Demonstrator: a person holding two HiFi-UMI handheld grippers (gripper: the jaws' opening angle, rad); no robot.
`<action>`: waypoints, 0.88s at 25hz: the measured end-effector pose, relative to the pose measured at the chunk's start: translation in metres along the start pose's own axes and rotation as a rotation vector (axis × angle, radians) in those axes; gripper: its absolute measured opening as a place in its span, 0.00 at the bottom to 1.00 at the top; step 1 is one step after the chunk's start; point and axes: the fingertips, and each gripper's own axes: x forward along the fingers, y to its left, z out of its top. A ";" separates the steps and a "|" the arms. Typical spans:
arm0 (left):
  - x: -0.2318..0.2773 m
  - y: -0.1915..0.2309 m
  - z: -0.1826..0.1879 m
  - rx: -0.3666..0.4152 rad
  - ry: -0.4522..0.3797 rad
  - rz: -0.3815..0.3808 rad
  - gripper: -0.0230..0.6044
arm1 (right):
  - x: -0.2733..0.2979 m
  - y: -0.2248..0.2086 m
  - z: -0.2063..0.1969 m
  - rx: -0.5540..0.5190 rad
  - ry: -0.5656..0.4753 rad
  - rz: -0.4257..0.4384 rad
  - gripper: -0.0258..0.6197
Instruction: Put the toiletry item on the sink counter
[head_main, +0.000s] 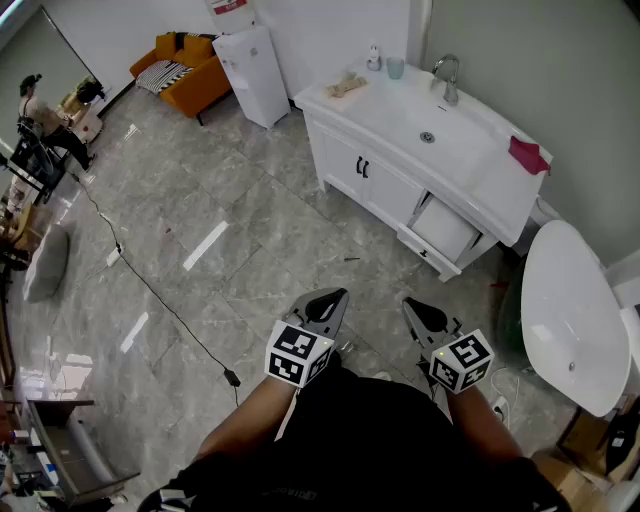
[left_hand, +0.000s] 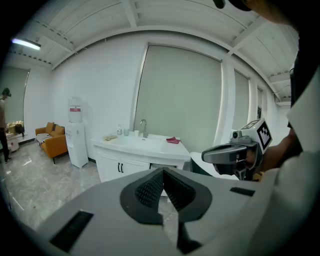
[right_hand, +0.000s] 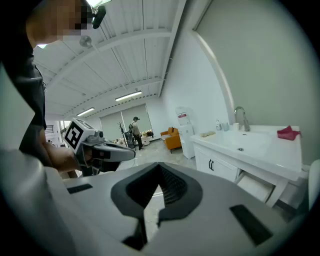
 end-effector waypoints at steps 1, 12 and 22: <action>0.001 0.001 0.000 0.000 0.001 -0.001 0.04 | 0.001 -0.001 0.000 0.002 0.000 -0.001 0.04; 0.006 0.013 0.010 0.018 0.002 -0.020 0.04 | 0.017 -0.002 0.004 0.009 0.009 0.000 0.04; 0.013 0.047 0.017 0.009 0.015 -0.024 0.04 | 0.055 0.009 0.024 0.001 -0.017 0.051 0.05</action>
